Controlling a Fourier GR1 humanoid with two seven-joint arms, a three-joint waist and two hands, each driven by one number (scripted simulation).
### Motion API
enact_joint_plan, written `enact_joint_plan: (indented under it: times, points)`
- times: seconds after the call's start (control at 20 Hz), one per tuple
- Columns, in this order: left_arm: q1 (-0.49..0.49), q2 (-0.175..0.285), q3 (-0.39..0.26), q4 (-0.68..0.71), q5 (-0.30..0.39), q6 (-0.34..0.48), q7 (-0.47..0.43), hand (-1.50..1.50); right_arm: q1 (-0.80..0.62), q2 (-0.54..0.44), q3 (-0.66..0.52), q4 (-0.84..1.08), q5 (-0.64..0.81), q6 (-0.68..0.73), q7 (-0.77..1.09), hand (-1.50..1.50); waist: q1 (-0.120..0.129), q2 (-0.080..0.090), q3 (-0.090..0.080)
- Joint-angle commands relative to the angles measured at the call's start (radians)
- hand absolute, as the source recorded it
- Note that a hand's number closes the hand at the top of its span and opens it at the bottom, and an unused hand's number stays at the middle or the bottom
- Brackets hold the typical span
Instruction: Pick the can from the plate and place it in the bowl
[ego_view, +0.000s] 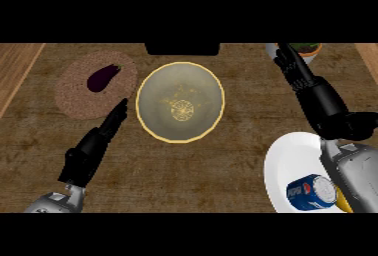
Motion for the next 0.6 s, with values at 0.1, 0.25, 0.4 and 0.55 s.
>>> enact_joint_plan:
  times: [0.1, 0.25, 0.4, 0.55]
  points:
    - [-0.035, -0.060, 0.081, 0.063, -0.006, 0.081, -0.032, 0.00, 0.196, 0.026, 0.090, -0.056, 0.007, 0.000, 0.120, 1.50, -0.046, -0.028, -0.009]
    - [0.017, -0.062, 0.159, 0.049, 0.019, 0.130, -0.112, 0.00, 0.383, -0.017, 0.141, -0.083, -0.008, 0.007, 0.211, 1.50, -0.069, -0.034, -0.012]
    - [0.046, -0.088, 0.142, 0.034, 0.034, 0.144, -0.067, 0.00, 0.414, -0.074, -0.004, -0.023, 0.246, -0.315, 0.112, -1.50, -0.129, -0.048, -0.010]
    - [0.039, -0.120, 0.140, 0.058, 0.036, 0.153, -0.101, 0.00, 0.552, 0.106, -0.006, -0.177, 0.171, -0.423, -0.060, -1.50, -0.119, -0.042, -0.007]
